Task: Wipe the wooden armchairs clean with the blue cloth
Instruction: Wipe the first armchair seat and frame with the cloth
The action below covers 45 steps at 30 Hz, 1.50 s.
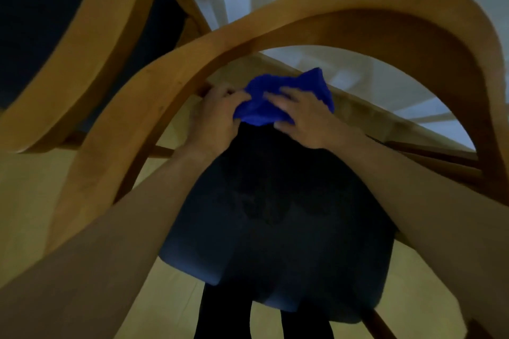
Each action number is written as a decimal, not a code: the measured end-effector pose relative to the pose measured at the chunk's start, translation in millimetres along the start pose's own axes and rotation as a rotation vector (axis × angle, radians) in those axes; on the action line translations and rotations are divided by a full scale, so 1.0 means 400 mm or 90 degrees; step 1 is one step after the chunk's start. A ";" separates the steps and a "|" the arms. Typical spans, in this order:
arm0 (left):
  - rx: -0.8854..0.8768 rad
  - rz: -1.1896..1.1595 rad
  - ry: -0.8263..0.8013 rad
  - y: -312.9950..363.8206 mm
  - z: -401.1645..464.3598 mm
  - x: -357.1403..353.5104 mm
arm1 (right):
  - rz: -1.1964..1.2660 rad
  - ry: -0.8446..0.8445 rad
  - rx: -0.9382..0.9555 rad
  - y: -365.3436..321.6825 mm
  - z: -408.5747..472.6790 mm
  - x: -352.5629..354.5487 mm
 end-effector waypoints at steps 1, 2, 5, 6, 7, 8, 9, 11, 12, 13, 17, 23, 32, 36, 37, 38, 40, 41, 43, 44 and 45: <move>0.012 -0.007 -0.035 -0.009 -0.028 -0.032 | -0.040 -0.053 0.000 -0.008 0.006 -0.038; 0.041 -0.019 -0.056 -0.021 -0.060 -0.060 | -0.072 -0.057 0.002 -0.016 0.007 -0.059; 0.110 -0.057 -0.031 -0.044 -0.131 -0.098 | -0.127 0.020 0.045 -0.054 0.002 -0.057; 0.109 -0.070 -0.030 -0.043 -0.145 -0.102 | -0.134 0.018 0.066 -0.064 -0.008 -0.063; 0.105 -0.088 -0.036 -0.041 -0.159 -0.106 | -0.132 0.001 0.082 -0.074 -0.028 -0.074; 0.102 -0.104 -0.045 -0.037 -0.183 -0.110 | -0.128 -0.029 0.090 -0.086 -0.056 -0.094; 0.098 -0.114 -0.055 -0.032 -0.216 -0.116 | -0.130 -0.063 0.089 -0.098 -0.090 -0.120; 0.092 -0.117 -0.070 -0.016 -0.298 -0.133 | -0.133 -0.116 0.075 -0.120 -0.168 -0.175; 0.092 -0.110 -0.078 -0.007 -0.341 -0.143 | -0.128 -0.141 0.068 -0.130 -0.205 -0.201; 0.095 -0.103 -0.089 0.000 -0.384 -0.154 | -0.123 -0.167 0.065 -0.142 -0.238 -0.223; 0.111 -0.120 -0.159 0.024 -0.511 -0.191 | -0.119 -0.237 0.092 -0.176 -0.333 -0.283; 0.088 -0.109 -0.124 0.006 -0.489 -0.123 | 0.000 -0.324 0.129 -0.189 -0.297 -0.201; 0.282 -0.033 0.256 -0.103 -0.302 0.098 | 0.000 0.197 0.145 -0.267 0.009 0.086; 0.332 0.027 0.179 -0.139 -0.201 0.046 | -0.023 -0.022 -0.006 -0.197 0.055 -0.054; 0.313 0.033 0.111 -0.153 -0.185 0.014 | -0.066 -0.038 -0.006 -0.183 0.059 -0.072; 0.294 0.027 0.049 -0.166 -0.174 -0.016 | -0.108 -0.012 0.012 -0.178 0.069 -0.070; 0.273 -0.002 0.016 -0.188 -0.160 -0.039 | -0.188 0.057 0.076 -0.195 0.104 -0.041; 0.263 -0.016 0.036 -0.195 -0.154 -0.037 | -0.211 0.063 0.103 -0.208 0.127 -0.032; 0.253 -0.033 0.080 -0.196 -0.140 -0.028 | -0.216 0.022 0.134 -0.226 0.166 -0.032; 0.266 -0.051 0.092 -0.196 -0.136 -0.027 | -0.210 0.001 0.138 -0.232 0.182 -0.037; 0.289 -0.070 0.096 -0.195 -0.134 -0.027 | -0.203 -0.006 0.143 -0.238 0.192 -0.040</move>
Point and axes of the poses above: each hand's wrist, its own z-axis towards the middle knuckle, its own x-axis out of the back of the hand, y = z × x, the point moved 7 cm from there along z, towards the middle knuckle, and after that the axes turned 2 degrees about y, right-handed, at the moved point
